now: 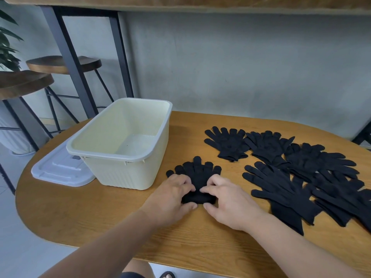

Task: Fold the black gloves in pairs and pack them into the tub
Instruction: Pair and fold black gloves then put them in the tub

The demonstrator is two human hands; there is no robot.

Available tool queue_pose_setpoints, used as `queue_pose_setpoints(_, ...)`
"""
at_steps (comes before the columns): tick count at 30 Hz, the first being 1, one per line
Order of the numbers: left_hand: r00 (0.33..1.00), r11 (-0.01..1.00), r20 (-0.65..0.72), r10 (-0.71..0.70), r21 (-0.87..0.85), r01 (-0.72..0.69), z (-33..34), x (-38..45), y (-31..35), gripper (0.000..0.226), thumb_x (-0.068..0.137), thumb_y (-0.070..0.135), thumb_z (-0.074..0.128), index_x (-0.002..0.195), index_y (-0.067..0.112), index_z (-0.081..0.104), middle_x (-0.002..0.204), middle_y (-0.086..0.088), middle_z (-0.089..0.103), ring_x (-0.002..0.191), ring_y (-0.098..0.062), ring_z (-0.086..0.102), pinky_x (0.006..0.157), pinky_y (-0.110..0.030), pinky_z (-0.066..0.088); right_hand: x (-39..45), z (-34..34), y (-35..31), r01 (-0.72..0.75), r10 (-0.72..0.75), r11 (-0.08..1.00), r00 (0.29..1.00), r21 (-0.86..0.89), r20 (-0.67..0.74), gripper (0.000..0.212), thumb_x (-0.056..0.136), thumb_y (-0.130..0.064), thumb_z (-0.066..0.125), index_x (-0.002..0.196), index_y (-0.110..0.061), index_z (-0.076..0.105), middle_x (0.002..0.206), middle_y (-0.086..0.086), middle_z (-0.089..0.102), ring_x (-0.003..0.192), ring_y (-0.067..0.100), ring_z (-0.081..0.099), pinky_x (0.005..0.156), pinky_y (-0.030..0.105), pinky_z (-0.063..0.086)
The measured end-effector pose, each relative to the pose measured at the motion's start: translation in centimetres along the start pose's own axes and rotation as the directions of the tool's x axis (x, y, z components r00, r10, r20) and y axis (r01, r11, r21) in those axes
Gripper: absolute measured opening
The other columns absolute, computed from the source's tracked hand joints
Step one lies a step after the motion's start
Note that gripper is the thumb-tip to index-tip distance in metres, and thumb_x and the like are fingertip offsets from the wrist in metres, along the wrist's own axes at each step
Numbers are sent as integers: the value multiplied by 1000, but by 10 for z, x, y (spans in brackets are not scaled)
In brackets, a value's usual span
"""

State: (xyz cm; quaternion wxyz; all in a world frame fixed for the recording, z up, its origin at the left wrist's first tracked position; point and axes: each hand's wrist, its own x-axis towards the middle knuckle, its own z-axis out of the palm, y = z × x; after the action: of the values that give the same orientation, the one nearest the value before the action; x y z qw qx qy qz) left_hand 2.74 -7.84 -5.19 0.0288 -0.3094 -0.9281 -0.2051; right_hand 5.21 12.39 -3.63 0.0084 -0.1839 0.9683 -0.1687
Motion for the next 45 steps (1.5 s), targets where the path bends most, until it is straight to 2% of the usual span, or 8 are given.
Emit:
queue_pose_setpoints(4,1000,999,0,11,-45,-11,-6,1,4,25,95,36,53,116,27,64,109,15,55,97,-2,47,87,-20,41,-1,-1,-3,42,-43,999,998,-15,-40,34,97,-33,49,129,-29,62,116,-18,48,101,0,42,81,17,36)
queue_pose_setpoints(9,973,946,15,-231,-231,228,-12,7,9,19,97,35,52,115,36,59,80,17,57,74,-2,55,66,-15,43,11,-12,-3,-224,212,890,974,396,76,19,96,-30,56,114,-35,62,92,-13,61,81,4,57,66,19,45)
queue_pose_setpoints(13,947,927,7,-322,-202,317,-7,16,11,28,97,35,52,122,27,61,111,10,54,94,-7,53,83,-19,43,26,-9,1,-339,329,830,939,443,101,9,92,-37,62,99,-33,56,93,-8,64,77,9,59,63,25,42)
queue_pose_setpoints(20,970,981,-148,-192,-43,187,5,16,2,27,95,37,55,117,23,63,110,11,53,104,-8,48,92,-25,43,18,1,-3,-130,146,980,984,148,-99,10,95,-32,57,97,-32,67,103,-18,49,81,5,54,72,26,50)
queue_pose_setpoints(25,998,994,11,-64,87,62,4,4,-7,63,90,61,47,141,24,46,127,11,48,114,-6,41,100,-22,36,10,-7,6,48,-48,999,999,-11,-20,37,89,-45,57,125,-34,58,118,-20,50,112,2,44,83,18,37)
queue_pose_setpoints(28,997,996,19,-71,56,69,-4,6,-3,47,94,52,46,132,27,56,117,11,56,105,-7,48,95,-24,41,11,-11,5,90,-92,992,996,-93,-18,38,88,-38,54,124,-30,61,112,-17,58,109,4,48,87,20,43)
queue_pose_setpoints(37,920,918,19,-391,-68,392,-10,40,7,30,98,45,46,115,25,62,113,5,52,89,-11,54,74,-23,41,42,-20,10,-343,312,853,939,393,142,16,95,-32,60,105,-29,71,92,-16,58,87,9,57,70,23,43)
queue_pose_setpoints(45,986,968,-122,-115,211,138,-3,49,1,27,101,35,42,97,22,65,99,5,60,96,-15,50,87,-29,40,38,-8,20,-23,39,994,988,111,-146,19,98,-31,56,104,-27,74,99,-13,58,93,6,52,82,25,46)
